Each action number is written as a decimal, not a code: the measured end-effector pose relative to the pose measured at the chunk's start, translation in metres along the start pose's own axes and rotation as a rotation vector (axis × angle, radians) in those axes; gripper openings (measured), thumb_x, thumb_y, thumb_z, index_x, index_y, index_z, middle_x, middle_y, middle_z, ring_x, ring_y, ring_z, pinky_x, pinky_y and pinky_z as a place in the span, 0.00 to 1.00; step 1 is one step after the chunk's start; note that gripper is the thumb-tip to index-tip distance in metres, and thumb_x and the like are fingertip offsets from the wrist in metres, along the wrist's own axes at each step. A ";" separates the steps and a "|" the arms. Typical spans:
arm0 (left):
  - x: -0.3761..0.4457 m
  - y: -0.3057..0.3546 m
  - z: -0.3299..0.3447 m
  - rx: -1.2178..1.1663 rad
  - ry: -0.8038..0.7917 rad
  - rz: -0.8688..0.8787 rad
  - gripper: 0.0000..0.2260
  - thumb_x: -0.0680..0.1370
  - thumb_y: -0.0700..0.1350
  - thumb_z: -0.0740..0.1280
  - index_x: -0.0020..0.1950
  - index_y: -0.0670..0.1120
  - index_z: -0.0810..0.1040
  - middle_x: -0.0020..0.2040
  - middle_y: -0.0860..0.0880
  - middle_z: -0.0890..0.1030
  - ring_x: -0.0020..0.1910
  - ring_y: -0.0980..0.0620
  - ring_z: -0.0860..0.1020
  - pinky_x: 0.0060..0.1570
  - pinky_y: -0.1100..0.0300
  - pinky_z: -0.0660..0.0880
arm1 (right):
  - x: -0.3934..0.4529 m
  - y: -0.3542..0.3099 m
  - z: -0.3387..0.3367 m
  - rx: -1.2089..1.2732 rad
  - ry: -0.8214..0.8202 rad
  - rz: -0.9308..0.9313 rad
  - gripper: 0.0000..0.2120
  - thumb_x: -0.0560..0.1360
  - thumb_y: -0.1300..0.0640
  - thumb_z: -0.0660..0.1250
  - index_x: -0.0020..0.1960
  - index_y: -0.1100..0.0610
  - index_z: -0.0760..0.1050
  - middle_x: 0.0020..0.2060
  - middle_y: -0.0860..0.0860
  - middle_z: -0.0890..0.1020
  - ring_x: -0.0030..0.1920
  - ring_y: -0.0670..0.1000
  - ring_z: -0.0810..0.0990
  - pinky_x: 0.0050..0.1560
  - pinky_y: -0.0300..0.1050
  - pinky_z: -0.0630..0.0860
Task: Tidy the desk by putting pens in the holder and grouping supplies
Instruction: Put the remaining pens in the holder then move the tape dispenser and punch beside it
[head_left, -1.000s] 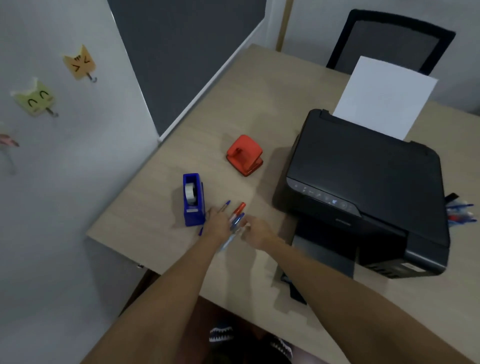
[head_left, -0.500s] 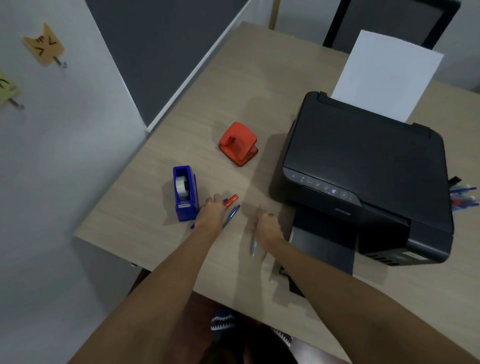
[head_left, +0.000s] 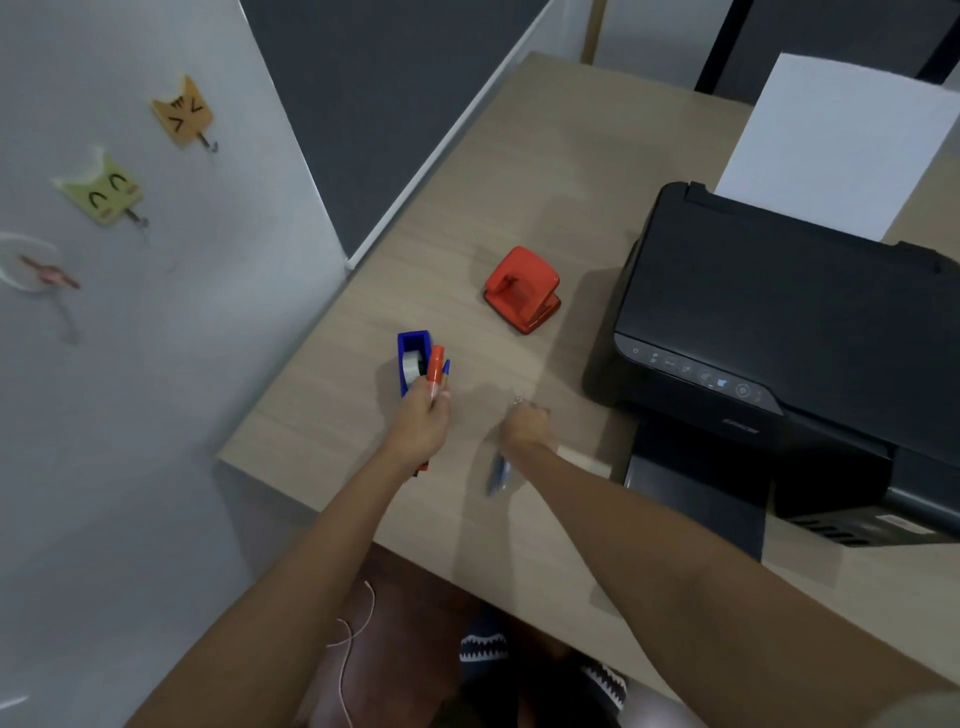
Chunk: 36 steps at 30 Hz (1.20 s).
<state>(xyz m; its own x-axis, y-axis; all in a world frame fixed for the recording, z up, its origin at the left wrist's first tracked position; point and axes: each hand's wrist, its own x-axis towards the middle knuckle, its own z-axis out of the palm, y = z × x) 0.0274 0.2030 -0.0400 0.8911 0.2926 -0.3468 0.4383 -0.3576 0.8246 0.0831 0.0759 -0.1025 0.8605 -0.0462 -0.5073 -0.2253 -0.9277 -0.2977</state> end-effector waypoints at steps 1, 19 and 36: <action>-0.001 0.000 -0.006 -0.036 -0.002 -0.018 0.07 0.81 0.44 0.56 0.48 0.43 0.69 0.36 0.47 0.71 0.32 0.52 0.69 0.37 0.54 0.68 | 0.002 0.001 0.000 -0.076 -0.022 -0.069 0.16 0.80 0.63 0.54 0.65 0.62 0.72 0.61 0.61 0.78 0.61 0.60 0.76 0.59 0.50 0.75; 0.003 0.254 0.049 -0.619 -0.281 0.176 0.11 0.81 0.33 0.57 0.42 0.44 0.73 0.43 0.48 0.76 0.36 0.59 0.82 0.51 0.59 0.76 | -0.074 0.077 -0.320 0.530 0.607 -0.421 0.12 0.74 0.54 0.68 0.41 0.64 0.78 0.36 0.61 0.83 0.37 0.56 0.82 0.40 0.52 0.80; -0.049 0.383 0.452 -0.362 -0.409 0.116 0.05 0.77 0.34 0.65 0.50 0.41 0.78 0.45 0.46 0.79 0.48 0.48 0.79 0.57 0.52 0.75 | 0.001 0.464 -0.411 0.772 0.609 0.092 0.09 0.68 0.61 0.70 0.30 0.58 0.76 0.31 0.61 0.84 0.33 0.58 0.85 0.44 0.54 0.84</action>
<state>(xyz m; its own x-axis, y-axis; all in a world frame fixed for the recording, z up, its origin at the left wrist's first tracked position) 0.2042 -0.3490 0.0906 0.9357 -0.1248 -0.3298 0.3302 -0.0181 0.9437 0.1670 -0.5074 0.0915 0.8640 -0.4897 -0.1168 -0.3532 -0.4243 -0.8338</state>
